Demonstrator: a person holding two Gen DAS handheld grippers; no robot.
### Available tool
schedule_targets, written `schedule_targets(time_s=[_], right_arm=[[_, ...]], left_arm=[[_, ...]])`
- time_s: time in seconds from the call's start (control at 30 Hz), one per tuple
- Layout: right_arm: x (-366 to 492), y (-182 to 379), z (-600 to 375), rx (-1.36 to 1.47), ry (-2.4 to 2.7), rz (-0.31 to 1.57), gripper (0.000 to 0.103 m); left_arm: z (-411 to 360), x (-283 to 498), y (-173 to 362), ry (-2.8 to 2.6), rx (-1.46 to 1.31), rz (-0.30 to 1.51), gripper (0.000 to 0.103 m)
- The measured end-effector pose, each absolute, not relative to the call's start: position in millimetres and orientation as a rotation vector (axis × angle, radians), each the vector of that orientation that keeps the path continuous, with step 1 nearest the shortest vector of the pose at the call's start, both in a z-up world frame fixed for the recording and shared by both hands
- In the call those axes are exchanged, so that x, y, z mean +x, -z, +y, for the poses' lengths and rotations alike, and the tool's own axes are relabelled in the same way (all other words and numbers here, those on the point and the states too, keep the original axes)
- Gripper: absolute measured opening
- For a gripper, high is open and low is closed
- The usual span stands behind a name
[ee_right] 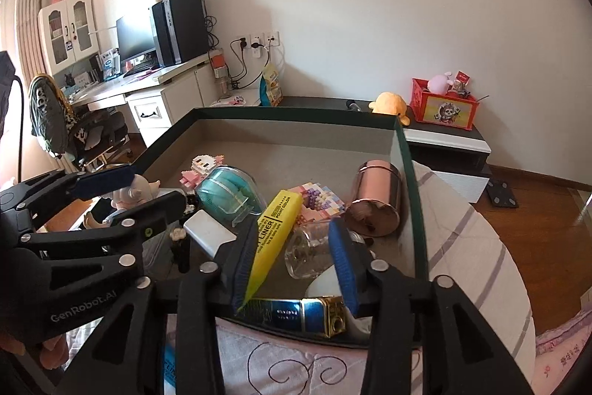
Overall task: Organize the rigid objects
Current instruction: 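Carry the yellow highlighter and black hair clip into the pink box and release both, then withdraw both tools from the box back over the bed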
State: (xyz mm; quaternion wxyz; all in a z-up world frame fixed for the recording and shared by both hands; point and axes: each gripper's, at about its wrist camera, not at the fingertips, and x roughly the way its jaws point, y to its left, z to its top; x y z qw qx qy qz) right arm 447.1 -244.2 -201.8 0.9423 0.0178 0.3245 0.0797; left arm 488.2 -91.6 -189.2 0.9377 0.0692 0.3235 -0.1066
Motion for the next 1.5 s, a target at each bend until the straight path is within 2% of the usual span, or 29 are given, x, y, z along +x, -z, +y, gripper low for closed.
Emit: schedule_targets(time_s=[0.03, 0.07, 0.1, 0.13, 0.3, 0.33, 0.47, 1.0, 1.5], right_arm=[[442.7, 198.7, -246.0, 0.047, -0.167, 0.653, 0.051], [435.9, 194.7, -248.2, 0.065, -0.169, 0.644, 0.060], [429.6, 190.4, -250.1, 0.077, -0.156, 0.636, 0.074], [420.0, 185.2, -251.0, 0.081, -0.143, 0.623, 0.080], [368.1, 155.5, -243.5, 0.081, -0.142, 0.542, 0.083], [357.4, 149.6, -240.4, 0.075, -0.138, 0.524, 0.085], [315.1, 129.1, -230.9, 0.069, -0.135, 0.470, 0.103], [158.7, 82.5, -210.1, 0.039, -0.098, 0.305, 0.103], [94.8, 52.2, -190.7, 0.009, -0.098, 0.218, 0.103]], left_arm=[[-86.6, 482.7, 185.1, 0.222, 0.114, 0.652, 0.083], [-80.6, 475.2, 180.4, 0.223, 0.091, 0.645, 0.085], [-76.1, 468.2, 176.2, 0.214, 0.080, 0.638, 0.086], [-72.4, 458.9, 172.6, 0.207, 0.074, 0.624, 0.087], [-55.2, 400.5, 148.5, 0.136, 0.066, 0.525, 0.095], [-52.4, 386.5, 143.3, 0.121, 0.061, 0.497, 0.100], [-46.8, 333.5, 126.4, 0.087, 0.082, 0.414, 0.103], [-22.0, 182.4, 87.2, 0.062, 0.029, 0.271, 0.103], [-3.3, 119.3, 64.5, 0.035, 0.021, 0.190, 0.103]])
